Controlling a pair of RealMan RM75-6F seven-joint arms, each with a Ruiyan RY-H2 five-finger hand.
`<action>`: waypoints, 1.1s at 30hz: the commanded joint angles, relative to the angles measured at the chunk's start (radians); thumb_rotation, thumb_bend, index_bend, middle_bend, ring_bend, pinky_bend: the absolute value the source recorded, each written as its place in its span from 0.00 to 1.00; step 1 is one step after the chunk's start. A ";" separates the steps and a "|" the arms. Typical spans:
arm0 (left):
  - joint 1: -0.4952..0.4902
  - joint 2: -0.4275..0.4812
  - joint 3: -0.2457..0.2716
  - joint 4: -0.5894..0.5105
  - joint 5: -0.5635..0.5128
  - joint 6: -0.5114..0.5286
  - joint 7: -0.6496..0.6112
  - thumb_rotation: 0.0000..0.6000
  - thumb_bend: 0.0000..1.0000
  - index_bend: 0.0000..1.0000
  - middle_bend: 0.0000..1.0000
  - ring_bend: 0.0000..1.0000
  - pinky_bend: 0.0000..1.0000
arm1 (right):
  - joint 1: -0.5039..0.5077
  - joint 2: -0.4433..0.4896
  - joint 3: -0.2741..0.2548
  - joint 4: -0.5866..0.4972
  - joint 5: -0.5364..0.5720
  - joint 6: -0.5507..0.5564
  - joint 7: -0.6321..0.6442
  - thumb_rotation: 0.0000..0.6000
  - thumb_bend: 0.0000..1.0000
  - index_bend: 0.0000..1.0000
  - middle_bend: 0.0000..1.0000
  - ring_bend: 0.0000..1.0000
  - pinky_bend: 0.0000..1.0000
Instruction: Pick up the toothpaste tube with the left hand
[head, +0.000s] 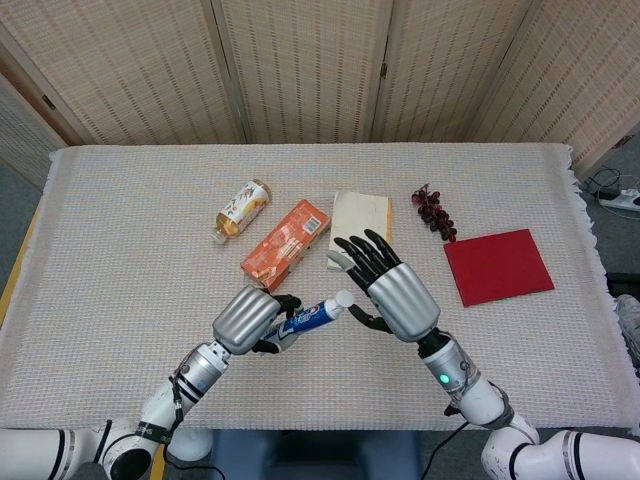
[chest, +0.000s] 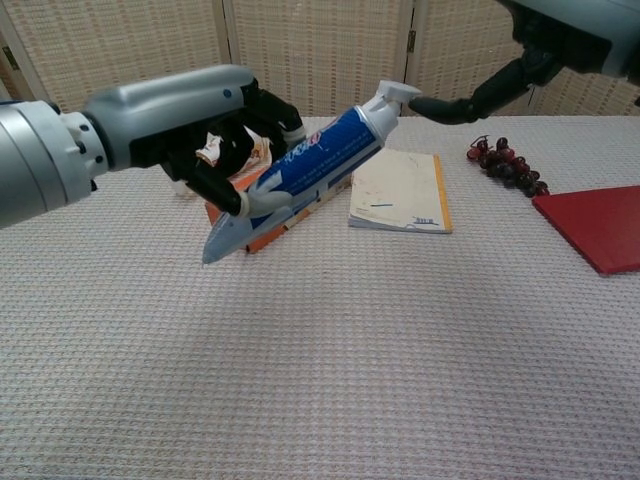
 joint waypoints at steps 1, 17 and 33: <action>-0.001 -0.008 0.003 0.009 0.001 0.004 0.021 1.00 0.75 0.84 0.83 0.80 0.65 | 0.002 0.000 -0.001 -0.003 -0.002 0.000 -0.001 1.00 0.37 0.10 0.10 0.08 0.02; 0.000 -0.045 0.028 0.052 0.018 0.023 0.134 1.00 0.75 0.84 0.83 0.80 0.64 | 0.019 -0.013 -0.002 -0.022 -0.002 -0.001 -0.022 1.00 0.37 0.10 0.10 0.09 0.02; 0.004 -0.070 0.032 0.057 0.017 0.042 0.227 1.00 0.75 0.84 0.83 0.81 0.64 | 0.052 -0.047 -0.008 -0.027 0.017 -0.039 -0.074 1.00 0.37 0.10 0.10 0.09 0.02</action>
